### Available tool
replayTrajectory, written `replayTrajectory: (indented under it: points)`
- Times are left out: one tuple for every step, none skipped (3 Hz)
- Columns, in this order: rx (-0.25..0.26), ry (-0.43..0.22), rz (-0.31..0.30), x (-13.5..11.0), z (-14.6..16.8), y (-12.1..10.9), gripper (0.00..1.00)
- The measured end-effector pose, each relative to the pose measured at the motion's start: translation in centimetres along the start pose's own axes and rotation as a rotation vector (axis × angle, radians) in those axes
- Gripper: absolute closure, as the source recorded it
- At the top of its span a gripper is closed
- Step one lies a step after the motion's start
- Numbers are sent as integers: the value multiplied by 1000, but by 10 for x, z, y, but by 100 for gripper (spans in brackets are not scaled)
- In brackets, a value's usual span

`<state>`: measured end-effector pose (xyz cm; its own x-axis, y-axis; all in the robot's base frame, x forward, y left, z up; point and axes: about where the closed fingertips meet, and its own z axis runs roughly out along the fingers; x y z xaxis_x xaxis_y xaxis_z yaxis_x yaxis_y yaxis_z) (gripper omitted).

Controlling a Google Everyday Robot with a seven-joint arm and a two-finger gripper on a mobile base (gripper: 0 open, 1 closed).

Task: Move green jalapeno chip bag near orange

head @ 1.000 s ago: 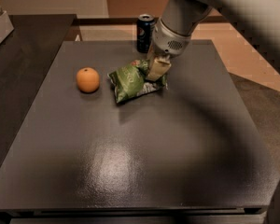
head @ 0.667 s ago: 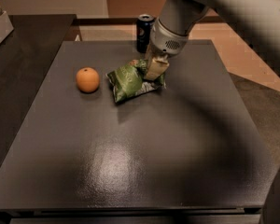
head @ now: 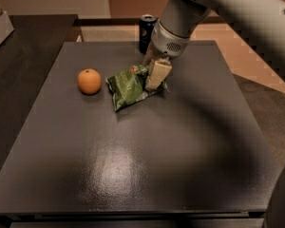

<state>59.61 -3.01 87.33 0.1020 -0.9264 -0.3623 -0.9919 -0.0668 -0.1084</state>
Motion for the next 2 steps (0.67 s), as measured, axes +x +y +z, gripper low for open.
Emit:
replayTrajectory:
  points:
    - [0, -1, -1, -1, 2, 0, 0]
    - [0, -1, -1, -1, 2, 0, 0]
